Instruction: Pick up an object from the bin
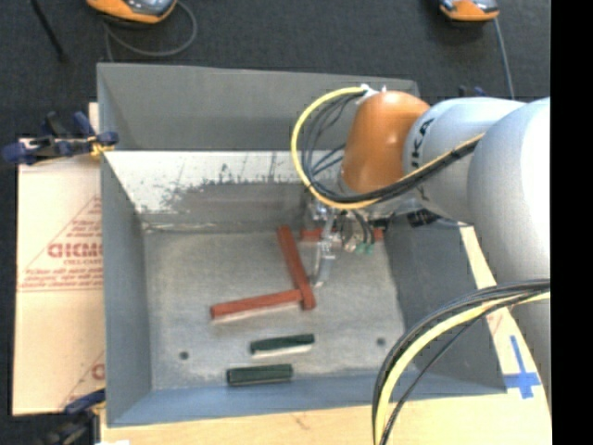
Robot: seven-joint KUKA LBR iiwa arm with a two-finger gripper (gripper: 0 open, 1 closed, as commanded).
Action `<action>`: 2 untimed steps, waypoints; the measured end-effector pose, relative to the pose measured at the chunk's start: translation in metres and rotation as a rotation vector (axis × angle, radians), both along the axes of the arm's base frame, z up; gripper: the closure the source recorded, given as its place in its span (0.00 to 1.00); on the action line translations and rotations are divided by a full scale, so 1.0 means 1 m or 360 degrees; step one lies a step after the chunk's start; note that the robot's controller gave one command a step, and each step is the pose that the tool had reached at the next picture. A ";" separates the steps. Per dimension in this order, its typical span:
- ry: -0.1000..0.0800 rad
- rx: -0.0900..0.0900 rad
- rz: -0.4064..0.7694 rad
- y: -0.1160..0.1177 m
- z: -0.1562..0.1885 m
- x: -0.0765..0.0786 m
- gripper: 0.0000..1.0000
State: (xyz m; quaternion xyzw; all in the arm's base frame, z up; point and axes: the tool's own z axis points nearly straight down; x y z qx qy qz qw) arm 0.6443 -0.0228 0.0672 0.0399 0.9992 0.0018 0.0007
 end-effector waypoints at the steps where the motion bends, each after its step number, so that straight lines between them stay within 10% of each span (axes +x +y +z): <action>1: -0.0013 -0.0007 -0.0003 -0.005 0.006 0.002 1.00; 2: -0.0016 -0.0002 -0.0009 0.022 0.086 -0.006 1.00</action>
Offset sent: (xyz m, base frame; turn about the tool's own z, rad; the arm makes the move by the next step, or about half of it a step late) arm 0.0000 0.0000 0.0000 0.0000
